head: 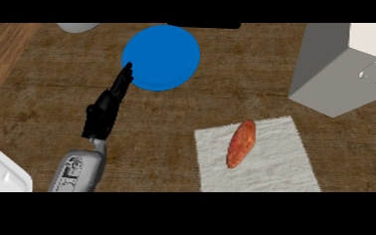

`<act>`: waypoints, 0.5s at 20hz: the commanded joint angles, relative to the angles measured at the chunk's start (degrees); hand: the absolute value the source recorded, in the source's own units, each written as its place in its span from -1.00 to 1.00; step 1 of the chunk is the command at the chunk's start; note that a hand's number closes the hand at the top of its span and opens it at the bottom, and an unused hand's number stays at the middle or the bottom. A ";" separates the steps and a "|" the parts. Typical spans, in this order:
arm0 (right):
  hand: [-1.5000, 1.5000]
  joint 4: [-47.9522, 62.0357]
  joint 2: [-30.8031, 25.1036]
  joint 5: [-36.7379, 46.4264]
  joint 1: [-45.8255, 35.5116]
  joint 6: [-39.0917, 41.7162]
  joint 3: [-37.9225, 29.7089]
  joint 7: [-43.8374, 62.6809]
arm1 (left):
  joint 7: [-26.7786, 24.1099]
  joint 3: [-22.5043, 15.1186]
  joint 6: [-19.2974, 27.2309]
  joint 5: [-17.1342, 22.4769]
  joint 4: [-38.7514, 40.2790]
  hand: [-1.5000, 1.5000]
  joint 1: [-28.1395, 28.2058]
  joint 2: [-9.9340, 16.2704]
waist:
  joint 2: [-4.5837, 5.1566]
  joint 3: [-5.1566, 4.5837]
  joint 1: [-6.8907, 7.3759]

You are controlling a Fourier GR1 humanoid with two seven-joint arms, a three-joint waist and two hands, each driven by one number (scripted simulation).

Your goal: Pick the lemon from the placemat and place it in the tiered shelf

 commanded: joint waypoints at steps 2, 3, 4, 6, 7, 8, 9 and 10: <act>-1.00 1.46 -1.79 -1.83 -3.27 7.94 -2.01 2.22 | -2.24 -0.28 0.74 -1.11 1.66 0.00 -0.24 -0.24 | 0.11 -0.02 0.11; -1.00 1.88 -3.17 -2.66 -4.89 9.77 -2.78 4.90 | -1.62 -0.27 0.26 -0.34 1.55 0.00 0.33 -0.60 | 0.00 -0.04 0.08; -1.00 3.82 -3.89 -4.50 -3.64 9.61 -4.78 5.43 | -0.16 0.58 -0.54 0.63 -0.25 0.00 0.37 0.39 | 0.02 0.02 0.31; -1.00 5.76 -3.84 -7.51 -6.99 8.79 -7.75 10.83 | -0.04 0.08 -0.55 0.40 0.37 0.00 -0.26 -0.09 | 0.25 0.01 0.74; -1.00 7.05 -3.99 -9.24 -9.18 8.85 -9.36 14.94 | 0.00 -1.29 1.08 -1.40 -0.72 0.00 1.10 -0.95 | -0.01 -0.01 0.88; -1.00 8.11 -5.13 -10.55 -9.35 8.55 -10.80 16.13 | -0.04 -1.08 0.17 -0.46 -1.33 0.00 0.78 -0.78 | 0.17 0.02 1.13; -1.00 9.12 -7.62 -11.13 -9.75 9.41 -11.45 18.95 | 0.49 -0.20 0.46 -0.65 0.13 0.00 -1.47 -0.31 | 0.33 0.02 0.43; -1.00 9.15 -9.03 -11.36 -10.36 8.22 -11.80 20.38 | 0.44 -0.46 -1.61 0.63 -1.41 0.00 0.31 0.42 | 0.32 0.03 1.17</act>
